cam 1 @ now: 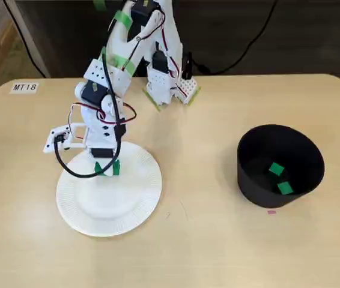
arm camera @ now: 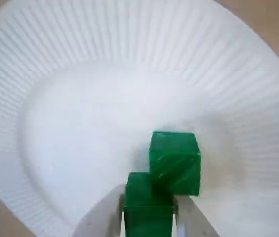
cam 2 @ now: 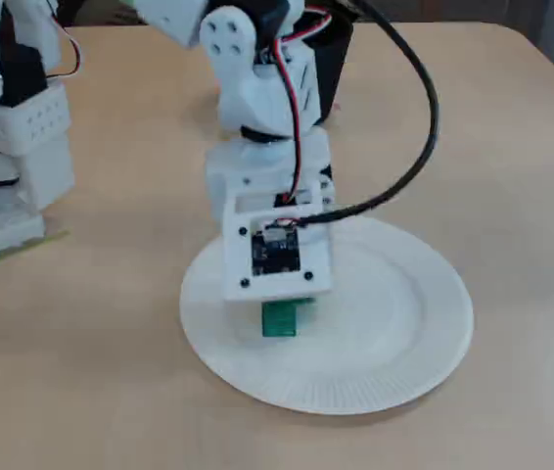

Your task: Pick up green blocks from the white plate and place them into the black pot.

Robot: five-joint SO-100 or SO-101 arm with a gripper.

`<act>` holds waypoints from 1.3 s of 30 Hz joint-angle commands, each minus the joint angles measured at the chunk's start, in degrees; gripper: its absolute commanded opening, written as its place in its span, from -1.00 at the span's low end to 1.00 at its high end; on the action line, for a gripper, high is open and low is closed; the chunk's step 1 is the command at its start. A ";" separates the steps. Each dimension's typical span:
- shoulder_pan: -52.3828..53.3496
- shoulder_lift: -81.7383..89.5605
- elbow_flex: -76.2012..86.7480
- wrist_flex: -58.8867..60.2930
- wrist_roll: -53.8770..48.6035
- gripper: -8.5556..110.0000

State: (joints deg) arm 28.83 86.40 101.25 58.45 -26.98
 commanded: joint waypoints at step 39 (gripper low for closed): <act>-64.78 -8.61 -63.72 36.83 8.70 -0.90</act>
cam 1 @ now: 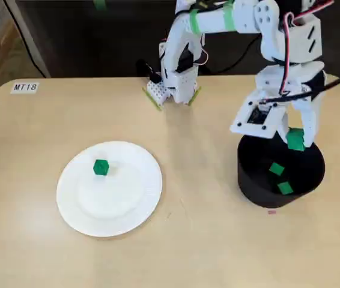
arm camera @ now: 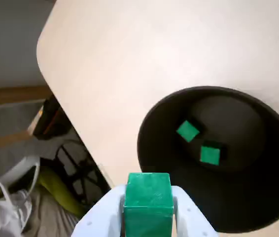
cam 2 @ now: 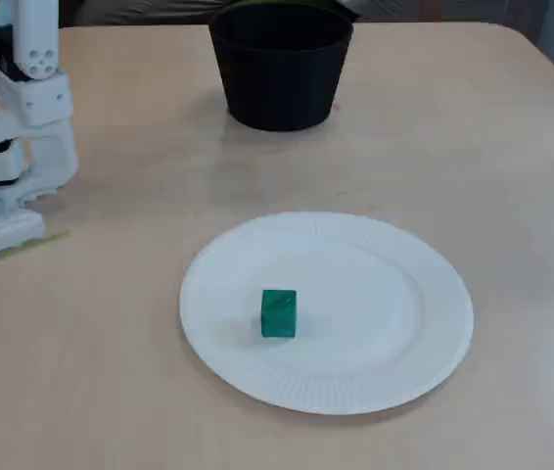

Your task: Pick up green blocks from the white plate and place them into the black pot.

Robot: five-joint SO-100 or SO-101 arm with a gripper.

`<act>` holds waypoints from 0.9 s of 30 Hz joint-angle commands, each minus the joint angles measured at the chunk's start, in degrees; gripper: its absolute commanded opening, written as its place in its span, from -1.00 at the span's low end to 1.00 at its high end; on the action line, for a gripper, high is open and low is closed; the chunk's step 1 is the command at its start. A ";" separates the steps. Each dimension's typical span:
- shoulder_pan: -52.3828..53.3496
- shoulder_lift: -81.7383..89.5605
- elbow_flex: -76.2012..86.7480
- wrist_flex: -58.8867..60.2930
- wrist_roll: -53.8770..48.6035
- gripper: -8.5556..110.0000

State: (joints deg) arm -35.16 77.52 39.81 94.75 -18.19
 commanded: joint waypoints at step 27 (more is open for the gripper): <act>-1.49 -2.64 2.90 0.35 2.81 -0.41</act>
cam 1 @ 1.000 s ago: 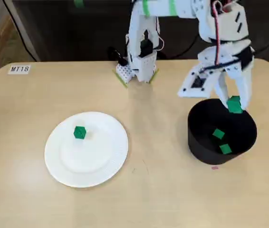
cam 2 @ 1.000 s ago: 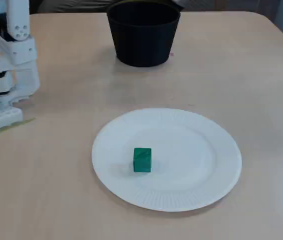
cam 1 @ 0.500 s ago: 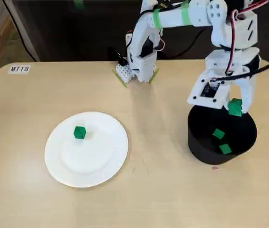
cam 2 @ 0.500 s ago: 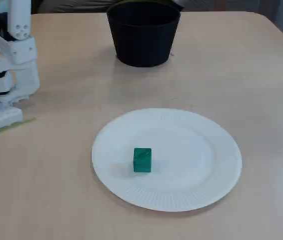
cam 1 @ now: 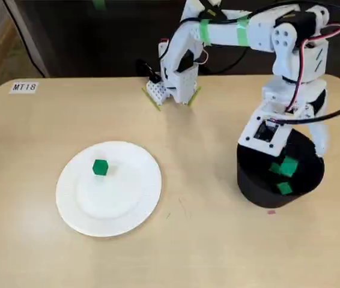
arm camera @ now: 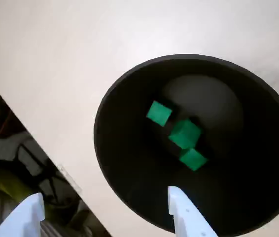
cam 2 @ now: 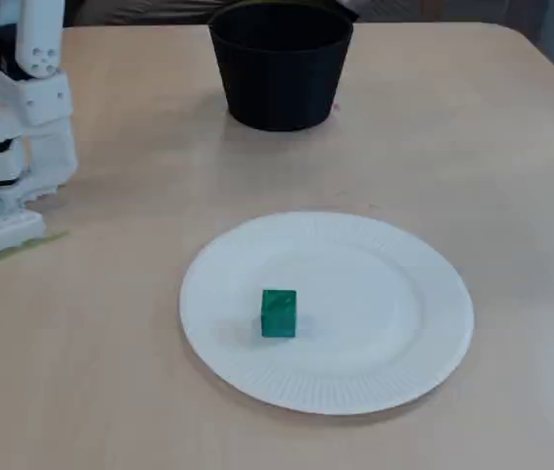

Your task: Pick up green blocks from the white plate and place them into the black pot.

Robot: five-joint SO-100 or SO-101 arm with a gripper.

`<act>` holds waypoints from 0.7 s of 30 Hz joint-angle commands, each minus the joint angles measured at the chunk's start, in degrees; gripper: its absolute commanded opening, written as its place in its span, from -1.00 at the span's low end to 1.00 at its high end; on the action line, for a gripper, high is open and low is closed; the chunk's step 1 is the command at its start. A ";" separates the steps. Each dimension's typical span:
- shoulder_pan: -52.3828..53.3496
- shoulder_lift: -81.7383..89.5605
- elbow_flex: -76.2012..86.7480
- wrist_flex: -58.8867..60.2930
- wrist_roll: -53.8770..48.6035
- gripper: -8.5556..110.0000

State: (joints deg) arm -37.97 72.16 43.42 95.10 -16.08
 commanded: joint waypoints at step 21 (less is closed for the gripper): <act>54.32 44.21 59.94 -37.97 3.78 -0.90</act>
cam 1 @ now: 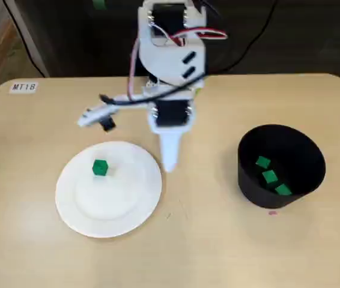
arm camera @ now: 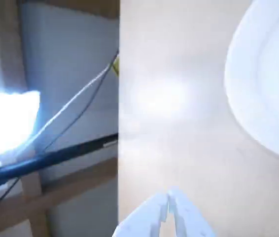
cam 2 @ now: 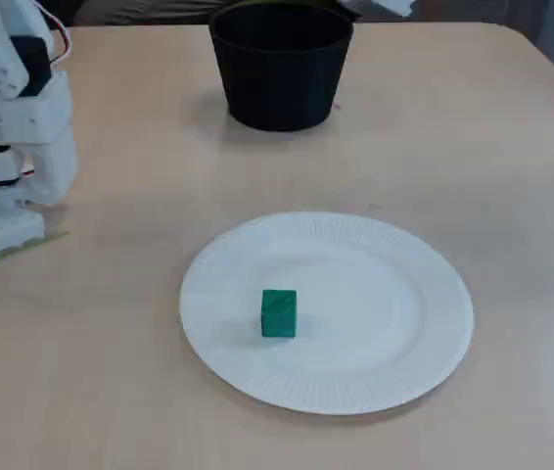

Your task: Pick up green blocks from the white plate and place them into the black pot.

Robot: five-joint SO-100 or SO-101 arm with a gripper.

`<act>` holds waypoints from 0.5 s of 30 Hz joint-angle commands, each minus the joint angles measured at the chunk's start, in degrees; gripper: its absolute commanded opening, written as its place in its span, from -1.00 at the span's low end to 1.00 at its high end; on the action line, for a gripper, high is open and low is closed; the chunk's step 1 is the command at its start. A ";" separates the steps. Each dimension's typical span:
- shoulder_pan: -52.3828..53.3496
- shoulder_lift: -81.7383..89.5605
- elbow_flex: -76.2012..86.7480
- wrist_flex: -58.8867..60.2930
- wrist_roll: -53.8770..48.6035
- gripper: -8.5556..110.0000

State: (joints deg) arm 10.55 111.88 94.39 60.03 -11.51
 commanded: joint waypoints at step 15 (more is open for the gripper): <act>23.64 -3.60 10.72 9.32 -11.34 -0.90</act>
State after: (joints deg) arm 32.78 109.34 105.29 68.03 -21.09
